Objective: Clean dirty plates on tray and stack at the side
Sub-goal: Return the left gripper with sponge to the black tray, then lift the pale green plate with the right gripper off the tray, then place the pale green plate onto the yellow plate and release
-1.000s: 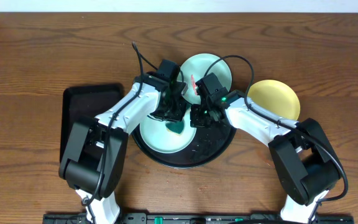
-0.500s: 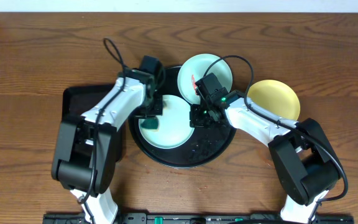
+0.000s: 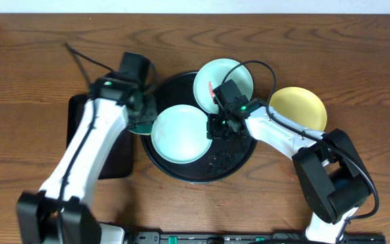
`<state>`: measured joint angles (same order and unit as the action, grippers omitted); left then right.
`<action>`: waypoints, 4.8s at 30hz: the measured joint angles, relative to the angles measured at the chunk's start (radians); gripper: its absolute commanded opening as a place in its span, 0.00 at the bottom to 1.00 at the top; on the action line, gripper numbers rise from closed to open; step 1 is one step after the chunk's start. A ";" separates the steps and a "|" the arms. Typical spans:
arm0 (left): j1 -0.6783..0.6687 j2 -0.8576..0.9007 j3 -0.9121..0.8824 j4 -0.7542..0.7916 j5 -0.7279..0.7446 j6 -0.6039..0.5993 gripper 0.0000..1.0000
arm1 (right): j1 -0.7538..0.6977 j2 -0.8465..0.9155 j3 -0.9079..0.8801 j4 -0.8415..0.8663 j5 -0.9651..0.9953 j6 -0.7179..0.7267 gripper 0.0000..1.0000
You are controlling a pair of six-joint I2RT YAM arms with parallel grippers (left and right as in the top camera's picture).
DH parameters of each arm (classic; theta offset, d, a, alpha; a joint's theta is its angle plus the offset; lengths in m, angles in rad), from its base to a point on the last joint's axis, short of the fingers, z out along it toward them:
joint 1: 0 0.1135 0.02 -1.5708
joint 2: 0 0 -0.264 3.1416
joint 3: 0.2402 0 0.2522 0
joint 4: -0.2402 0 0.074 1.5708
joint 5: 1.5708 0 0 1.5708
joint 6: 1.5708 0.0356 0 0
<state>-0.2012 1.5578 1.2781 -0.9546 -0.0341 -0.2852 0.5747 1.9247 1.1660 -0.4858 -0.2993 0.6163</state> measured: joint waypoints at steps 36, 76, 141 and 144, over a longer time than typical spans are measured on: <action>0.159 -0.019 0.000 -0.031 -0.018 -0.003 0.07 | 0.150 -0.060 0.260 -0.345 0.391 -0.171 0.01; 0.159 -0.015 0.000 -0.031 -0.018 0.005 0.07 | 0.058 0.111 0.213 -0.271 0.058 -0.095 0.01; 0.159 -0.015 0.000 -0.031 -0.018 0.005 0.07 | 0.010 -0.251 0.212 -0.326 0.479 -0.269 0.01; 0.159 -0.015 0.000 -0.030 -0.018 0.005 0.07 | -0.137 -0.251 0.212 -0.341 0.328 -0.269 0.01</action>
<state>-0.0418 1.5429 1.2781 -0.9844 -0.0521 -0.2806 0.4374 1.6741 1.3781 -0.8265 0.0292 0.3470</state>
